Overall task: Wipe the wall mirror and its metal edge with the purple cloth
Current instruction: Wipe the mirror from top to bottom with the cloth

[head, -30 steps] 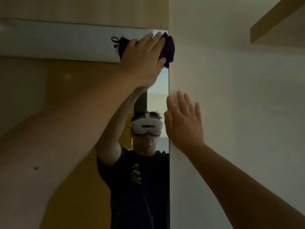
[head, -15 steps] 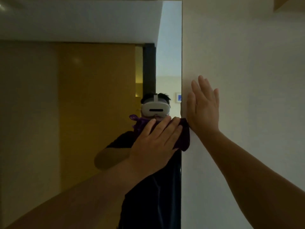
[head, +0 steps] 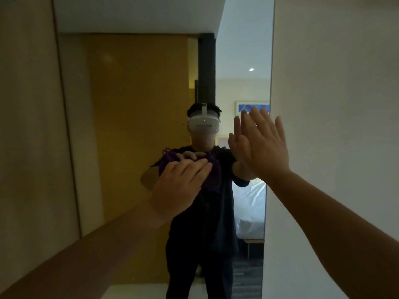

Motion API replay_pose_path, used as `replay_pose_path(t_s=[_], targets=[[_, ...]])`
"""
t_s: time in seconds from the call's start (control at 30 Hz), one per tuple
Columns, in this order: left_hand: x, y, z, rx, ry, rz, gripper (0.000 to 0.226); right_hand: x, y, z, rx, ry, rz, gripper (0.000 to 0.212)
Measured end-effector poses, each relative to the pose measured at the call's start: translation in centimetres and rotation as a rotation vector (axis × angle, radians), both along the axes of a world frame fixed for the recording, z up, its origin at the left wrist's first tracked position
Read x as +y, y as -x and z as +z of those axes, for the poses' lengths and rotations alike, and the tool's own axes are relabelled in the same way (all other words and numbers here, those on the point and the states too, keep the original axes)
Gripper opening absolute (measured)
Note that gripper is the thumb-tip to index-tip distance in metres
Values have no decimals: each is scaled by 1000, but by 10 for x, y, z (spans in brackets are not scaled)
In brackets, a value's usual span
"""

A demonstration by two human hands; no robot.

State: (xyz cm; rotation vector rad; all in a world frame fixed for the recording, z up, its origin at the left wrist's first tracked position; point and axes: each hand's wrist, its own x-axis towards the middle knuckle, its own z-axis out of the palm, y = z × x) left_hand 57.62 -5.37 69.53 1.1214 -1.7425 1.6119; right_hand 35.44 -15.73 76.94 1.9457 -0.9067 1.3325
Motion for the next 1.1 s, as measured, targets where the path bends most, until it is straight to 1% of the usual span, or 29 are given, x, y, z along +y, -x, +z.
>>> replay_pose_path(t_s=[0.13, 0.23, 0.37, 0.5, 0.67, 0.77, 0.97, 1.1], targets=[[49, -64, 7, 52, 38, 4, 44, 46, -46, -23, 17, -55, 48, 53], [80, -111, 13, 91, 25, 21, 52, 78, -85, -41, 22, -67, 89, 53], [110, -157, 21, 132, 23, 56, 63, 108, -132, -56, 47, -126, 64, 55], [123, -185, 20, 130, 38, 58, 61, 120, -162, -68, 116, -189, 35, 57], [124, -205, 19, 165, 51, 64, 54, 110, -179, -80, 213, -149, -70, 59], [116, -216, 25, 151, 72, 71, 56, 96, -185, -84, 188, -142, -89, 61], [84, -219, 83, 109, 154, 92, 54, 64, -194, -97, 183, -60, -128, 71], [47, -211, 100, 67, 161, 123, 51, 44, -198, -105, 125, 85, -96, 72]])
